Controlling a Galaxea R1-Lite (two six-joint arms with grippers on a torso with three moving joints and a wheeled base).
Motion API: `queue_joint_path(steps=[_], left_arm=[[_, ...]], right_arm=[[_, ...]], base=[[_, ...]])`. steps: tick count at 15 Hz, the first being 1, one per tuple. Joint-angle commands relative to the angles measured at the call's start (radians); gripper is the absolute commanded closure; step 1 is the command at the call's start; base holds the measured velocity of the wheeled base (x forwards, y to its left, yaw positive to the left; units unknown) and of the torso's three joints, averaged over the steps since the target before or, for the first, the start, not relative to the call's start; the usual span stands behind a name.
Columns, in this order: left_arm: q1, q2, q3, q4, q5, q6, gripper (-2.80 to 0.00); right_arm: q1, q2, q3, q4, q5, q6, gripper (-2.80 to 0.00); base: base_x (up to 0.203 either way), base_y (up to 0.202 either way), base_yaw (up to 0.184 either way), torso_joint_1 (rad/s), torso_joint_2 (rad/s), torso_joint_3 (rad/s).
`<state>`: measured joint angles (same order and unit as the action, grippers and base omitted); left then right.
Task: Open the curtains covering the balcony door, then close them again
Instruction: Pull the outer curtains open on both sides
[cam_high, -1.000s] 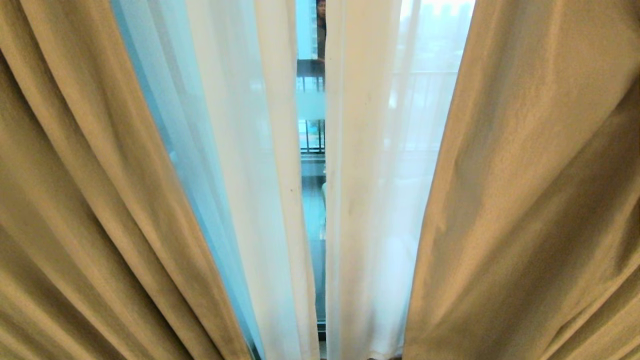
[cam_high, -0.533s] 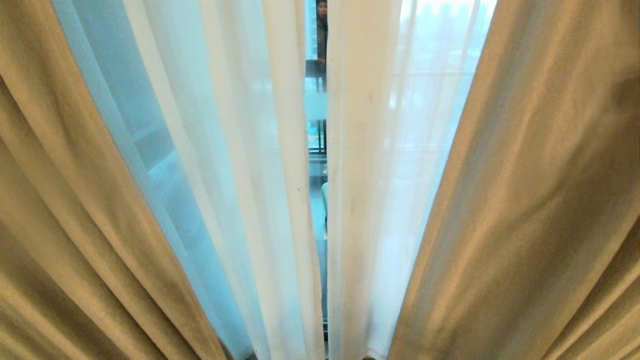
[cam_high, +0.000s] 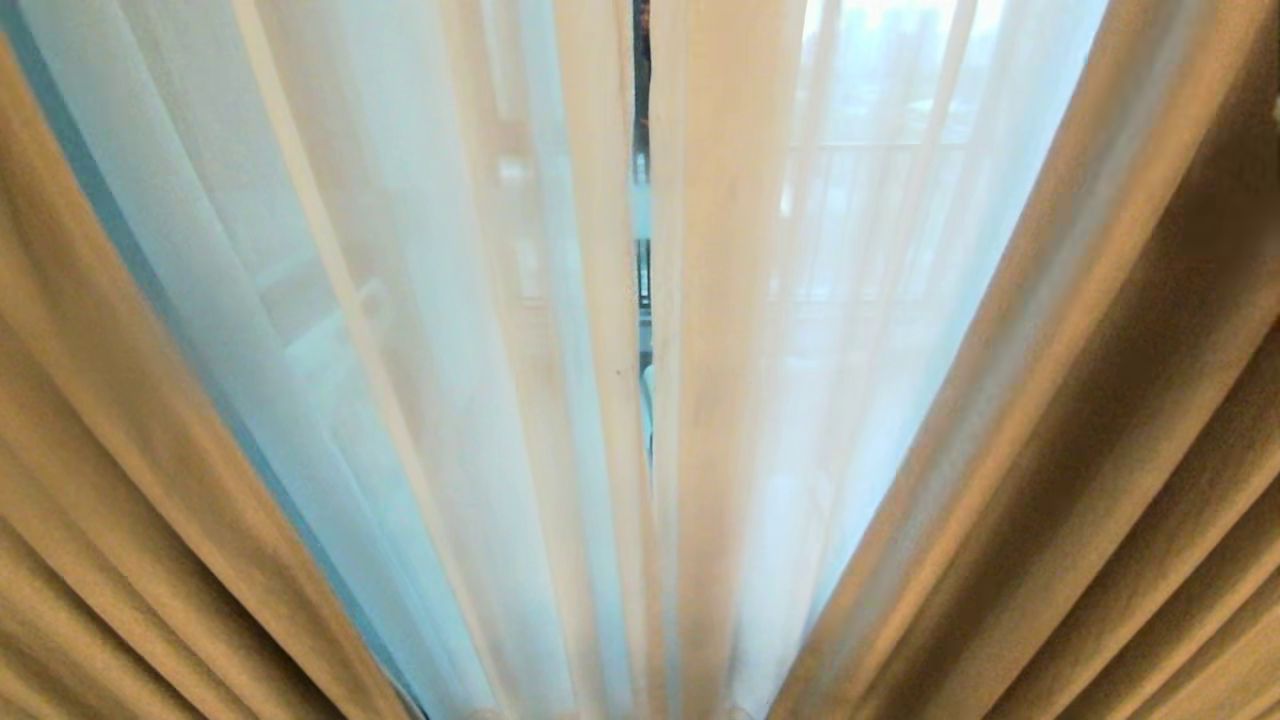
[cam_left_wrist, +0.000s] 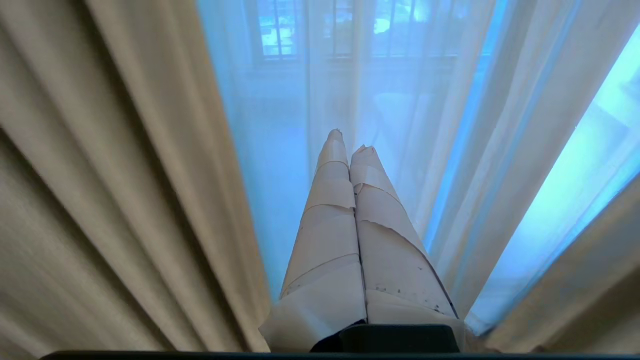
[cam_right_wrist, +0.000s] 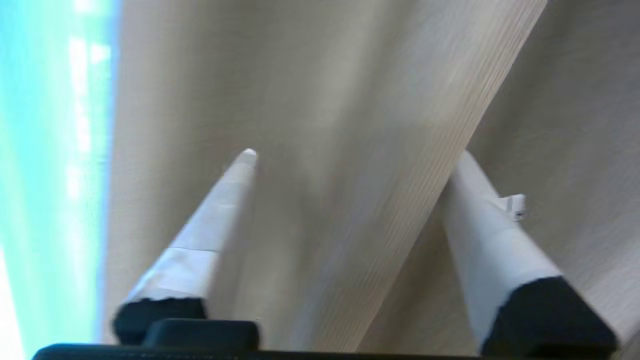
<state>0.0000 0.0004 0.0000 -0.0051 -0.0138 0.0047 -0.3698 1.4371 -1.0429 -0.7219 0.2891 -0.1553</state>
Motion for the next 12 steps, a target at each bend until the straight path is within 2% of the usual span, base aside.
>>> queue_joint_path(steps=[1,12], left_arm=[[0.0,0.0,0.0,-0.001,0.0,0.0,0.0],[0.0,0.0,0.0,-0.001,0.0,0.0,0.0]], right_arm=[[0.0,-0.04,0.077,-0.004,0.002,-0.002,-2.8],[0.0,-0.292,0.512,0.006,0.002,-0.004,-2.8]], base=[[0.0,0.0,0.0,0.0,0.0,0.0],[0.0,0.0,0.0,0.0,0.0,0.0]])
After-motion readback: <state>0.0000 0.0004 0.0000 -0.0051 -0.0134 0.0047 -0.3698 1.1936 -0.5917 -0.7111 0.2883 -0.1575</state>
